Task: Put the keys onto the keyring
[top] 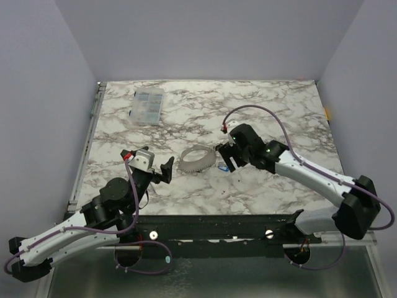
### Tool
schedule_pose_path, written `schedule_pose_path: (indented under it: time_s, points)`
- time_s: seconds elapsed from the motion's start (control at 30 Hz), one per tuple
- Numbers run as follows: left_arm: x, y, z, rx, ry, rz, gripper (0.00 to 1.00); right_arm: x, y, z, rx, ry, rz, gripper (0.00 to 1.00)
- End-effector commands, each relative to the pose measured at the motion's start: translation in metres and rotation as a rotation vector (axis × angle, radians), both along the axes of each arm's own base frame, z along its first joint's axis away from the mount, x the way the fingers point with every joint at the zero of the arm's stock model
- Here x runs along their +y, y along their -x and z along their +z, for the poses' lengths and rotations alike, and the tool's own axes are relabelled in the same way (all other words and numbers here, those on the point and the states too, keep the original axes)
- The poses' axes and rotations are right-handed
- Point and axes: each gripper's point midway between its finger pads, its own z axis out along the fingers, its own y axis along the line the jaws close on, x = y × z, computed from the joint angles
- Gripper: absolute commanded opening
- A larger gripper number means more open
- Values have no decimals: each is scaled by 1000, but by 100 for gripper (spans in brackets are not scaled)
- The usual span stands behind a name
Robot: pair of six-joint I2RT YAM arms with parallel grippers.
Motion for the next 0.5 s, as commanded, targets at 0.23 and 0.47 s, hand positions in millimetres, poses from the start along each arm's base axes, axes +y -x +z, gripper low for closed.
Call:
schedule_pose_path:
  time_s: [0.23,0.47]
  points:
    - [-10,-11,-32,46,-138,37,99,-31,-11,56,-237,-386,-497,87]
    - [-8,-19,-51,69,-214,89,99,-42,-8,74,-302,-427,-504,88]
